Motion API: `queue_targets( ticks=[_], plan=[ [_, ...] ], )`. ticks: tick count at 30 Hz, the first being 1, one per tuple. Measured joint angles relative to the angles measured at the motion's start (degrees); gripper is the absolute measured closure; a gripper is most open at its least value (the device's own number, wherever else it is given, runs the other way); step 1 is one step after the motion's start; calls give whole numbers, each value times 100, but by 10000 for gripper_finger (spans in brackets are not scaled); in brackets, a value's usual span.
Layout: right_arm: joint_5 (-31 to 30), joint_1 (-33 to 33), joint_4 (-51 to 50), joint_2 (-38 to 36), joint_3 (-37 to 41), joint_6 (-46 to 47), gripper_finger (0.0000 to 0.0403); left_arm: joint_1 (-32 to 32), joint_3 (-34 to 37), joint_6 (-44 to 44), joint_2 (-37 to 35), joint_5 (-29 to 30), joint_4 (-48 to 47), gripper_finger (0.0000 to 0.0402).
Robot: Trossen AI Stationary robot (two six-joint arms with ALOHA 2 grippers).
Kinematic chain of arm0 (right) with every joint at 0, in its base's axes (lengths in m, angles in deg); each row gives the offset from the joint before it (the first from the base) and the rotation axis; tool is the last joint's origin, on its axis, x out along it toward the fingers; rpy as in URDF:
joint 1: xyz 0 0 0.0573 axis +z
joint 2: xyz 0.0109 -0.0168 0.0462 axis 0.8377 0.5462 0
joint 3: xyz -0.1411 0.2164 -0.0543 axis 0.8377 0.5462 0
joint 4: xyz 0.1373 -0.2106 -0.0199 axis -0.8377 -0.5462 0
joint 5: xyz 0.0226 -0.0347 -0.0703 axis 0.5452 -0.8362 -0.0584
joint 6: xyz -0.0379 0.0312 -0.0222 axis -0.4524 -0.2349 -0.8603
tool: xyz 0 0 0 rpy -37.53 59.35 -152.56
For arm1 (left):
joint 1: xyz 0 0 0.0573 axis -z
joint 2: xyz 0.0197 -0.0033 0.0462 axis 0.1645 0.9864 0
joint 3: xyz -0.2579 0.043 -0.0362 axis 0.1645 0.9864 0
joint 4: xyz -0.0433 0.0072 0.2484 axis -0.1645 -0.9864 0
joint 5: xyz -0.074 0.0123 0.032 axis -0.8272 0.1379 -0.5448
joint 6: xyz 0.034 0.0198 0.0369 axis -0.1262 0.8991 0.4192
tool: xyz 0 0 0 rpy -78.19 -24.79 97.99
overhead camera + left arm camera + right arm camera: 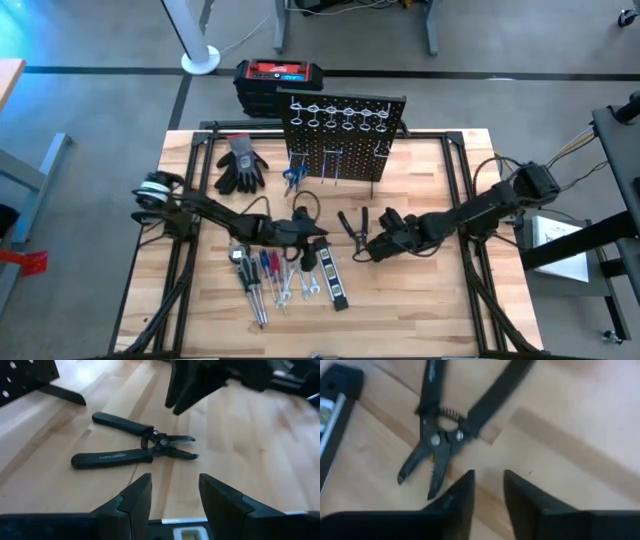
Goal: Hang tools onto peg board
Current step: Hang the black stripping pliers on the peg board
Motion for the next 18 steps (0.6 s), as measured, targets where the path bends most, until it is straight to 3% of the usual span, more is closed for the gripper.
queue_targets(
  ticks=[3,7,12,18],
  plan=[
    [584,-290,409,72,100,-233,235,-110,-370,-128,407,123,-48,246],
    [978,-583,1072,4,318,-422,200,-217,-781,-199,759,187,-138,246],
    [1473,-776,1716,-101,635,-530,186,-317,-1055,-228,1045,157,-394,246],
    [1732,-802,3233,-34,1262,-256,185,-432,-1301,-280,1428,159,-490,246]
  ],
)
